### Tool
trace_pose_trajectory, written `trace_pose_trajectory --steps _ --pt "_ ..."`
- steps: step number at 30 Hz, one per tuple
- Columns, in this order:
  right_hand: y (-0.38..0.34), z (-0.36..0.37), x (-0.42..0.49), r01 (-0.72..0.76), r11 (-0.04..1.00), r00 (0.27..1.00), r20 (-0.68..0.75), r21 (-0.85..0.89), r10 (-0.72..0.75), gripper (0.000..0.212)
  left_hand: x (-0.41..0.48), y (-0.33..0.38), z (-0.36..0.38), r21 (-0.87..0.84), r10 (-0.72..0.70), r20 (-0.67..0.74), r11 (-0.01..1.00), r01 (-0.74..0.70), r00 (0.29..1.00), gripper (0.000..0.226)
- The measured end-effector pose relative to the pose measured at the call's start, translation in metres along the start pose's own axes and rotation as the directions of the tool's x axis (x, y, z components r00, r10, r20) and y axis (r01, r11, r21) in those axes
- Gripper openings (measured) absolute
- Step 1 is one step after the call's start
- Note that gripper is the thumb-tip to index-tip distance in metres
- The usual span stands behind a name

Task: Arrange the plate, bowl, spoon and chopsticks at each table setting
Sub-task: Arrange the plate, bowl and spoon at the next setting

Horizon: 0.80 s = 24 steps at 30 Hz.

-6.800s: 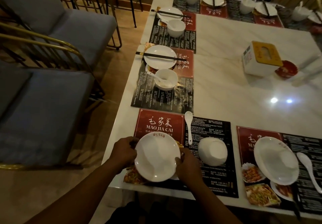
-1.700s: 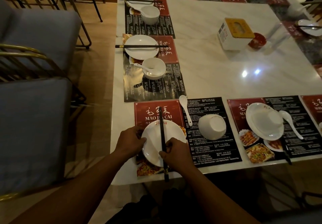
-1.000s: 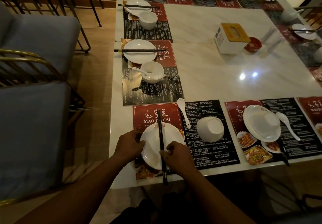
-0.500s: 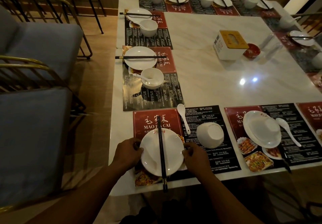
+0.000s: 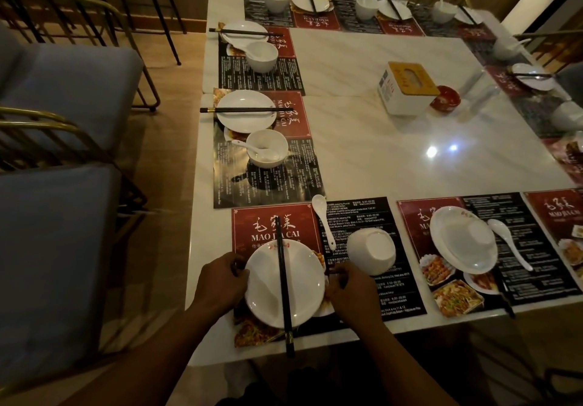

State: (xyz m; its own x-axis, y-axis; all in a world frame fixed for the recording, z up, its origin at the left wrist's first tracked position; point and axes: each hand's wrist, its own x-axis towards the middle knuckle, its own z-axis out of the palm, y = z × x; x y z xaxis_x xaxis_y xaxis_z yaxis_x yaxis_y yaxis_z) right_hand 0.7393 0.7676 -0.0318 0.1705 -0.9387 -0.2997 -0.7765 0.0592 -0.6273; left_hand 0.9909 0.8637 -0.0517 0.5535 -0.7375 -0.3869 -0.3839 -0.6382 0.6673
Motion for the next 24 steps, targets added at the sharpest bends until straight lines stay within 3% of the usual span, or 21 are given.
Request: trace_pose_trajectory --steps 3,6,9,12,16,18,20,22,24 --pt "0.012 -0.021 0.006 0.127 0.974 0.947 -0.269 -0.186 -0.175 0.026 0.003 0.017 0.001 0.021 0.076 -0.079 0.997 -0.074 0.994 0.021" --pt "0.025 -0.047 0.025 0.105 0.950 0.924 -0.324 -0.292 -0.202 0.063 0.005 0.044 0.007 0.000 0.181 -0.110 0.983 -0.183 0.977 0.019" --pt "0.033 -0.059 0.051 0.073 0.949 0.982 -0.141 -0.306 -0.122 0.096 0.004 0.073 0.017 0.011 0.264 -0.097 0.964 -0.265 0.960 0.022" --pt "0.038 -0.060 0.073 0.081 0.968 0.997 0.033 -0.237 -0.076 0.106 0.000 0.095 0.034 0.034 0.333 -0.042 0.943 -0.332 0.942 0.027" --pt "0.045 -0.069 0.090 0.154 0.964 0.986 0.092 -0.216 -0.137 0.105 -0.003 0.121 0.058 0.095 0.405 0.048 0.908 -0.407 0.913 0.032" --pt "0.046 -0.078 0.096 0.149 0.984 0.981 0.140 -0.093 -0.136 0.108 -0.004 0.133 0.072 0.120 0.420 0.087 0.896 -0.428 0.903 0.039" --pt "0.041 -0.091 0.104 0.072 0.996 0.972 0.220 0.054 -0.082 0.105 -0.004 0.145 0.088 0.130 0.437 0.144 0.881 -0.455 0.888 0.052" --pt "0.034 -0.106 0.116 -0.056 0.987 0.928 0.371 0.151 -0.005 0.087 -0.004 0.160 0.104 0.069 0.456 0.164 0.879 -0.471 0.875 0.056" --pt "0.030 -0.119 0.129 -0.201 0.947 0.847 0.529 0.251 0.040 0.076 -0.003 0.174 0.115 -0.021 0.437 0.073 0.899 -0.437 0.897 0.045"
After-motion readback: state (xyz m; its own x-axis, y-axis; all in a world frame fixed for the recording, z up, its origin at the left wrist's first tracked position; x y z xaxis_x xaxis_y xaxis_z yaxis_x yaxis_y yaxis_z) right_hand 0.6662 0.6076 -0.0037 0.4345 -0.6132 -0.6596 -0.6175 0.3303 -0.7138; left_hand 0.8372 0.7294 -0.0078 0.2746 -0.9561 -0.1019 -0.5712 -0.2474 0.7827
